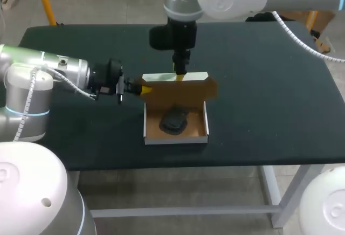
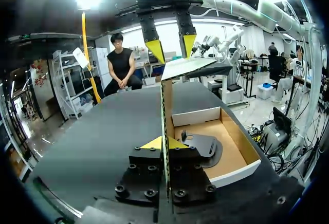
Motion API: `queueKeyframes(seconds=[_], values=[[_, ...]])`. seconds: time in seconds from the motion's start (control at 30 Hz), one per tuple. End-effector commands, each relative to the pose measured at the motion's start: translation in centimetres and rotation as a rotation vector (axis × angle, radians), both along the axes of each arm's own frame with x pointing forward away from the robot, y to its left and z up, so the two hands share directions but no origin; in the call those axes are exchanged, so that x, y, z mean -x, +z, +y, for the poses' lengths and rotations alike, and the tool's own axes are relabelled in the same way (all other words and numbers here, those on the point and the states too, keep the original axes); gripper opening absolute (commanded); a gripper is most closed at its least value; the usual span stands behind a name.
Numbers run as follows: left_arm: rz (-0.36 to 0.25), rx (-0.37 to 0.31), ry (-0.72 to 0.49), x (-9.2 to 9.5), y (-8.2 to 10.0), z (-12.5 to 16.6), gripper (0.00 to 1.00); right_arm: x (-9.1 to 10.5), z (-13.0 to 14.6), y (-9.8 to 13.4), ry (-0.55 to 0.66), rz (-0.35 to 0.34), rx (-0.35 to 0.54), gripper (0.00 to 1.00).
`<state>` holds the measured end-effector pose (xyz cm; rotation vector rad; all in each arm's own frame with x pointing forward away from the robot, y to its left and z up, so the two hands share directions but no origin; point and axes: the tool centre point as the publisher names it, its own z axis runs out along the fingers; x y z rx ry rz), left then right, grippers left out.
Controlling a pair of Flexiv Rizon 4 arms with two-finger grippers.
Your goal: Assemble the packaging by folding the flat box into shape, placing the metal phone stand inside, and closing the box properly
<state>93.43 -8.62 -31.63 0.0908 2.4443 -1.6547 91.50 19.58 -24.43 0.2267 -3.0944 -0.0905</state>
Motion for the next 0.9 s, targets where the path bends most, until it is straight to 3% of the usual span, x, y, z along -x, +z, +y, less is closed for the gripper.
queueKeyframes(seconds=[0.03, 0.4, 0.9], values=[[-0.001, 0.001, -0.001, 0.0, 0.0, 0.1, 0.0, -0.3, 0.2, -0.3, 0.0, 0.006, 0.006, 0.42], [-0.001, 0.001, -0.001, 0.0, 0.0, 0.1, 0.0, -1.0, 0.5, -0.8, -0.001, 0.021, 0.013, 0.48], [-0.001, 0.001, -0.001, 0.0, 0.0, 0.1, 0.0, -1.6, 0.7, -1.7, 0.007, 0.057, 0.022, 0.47]])
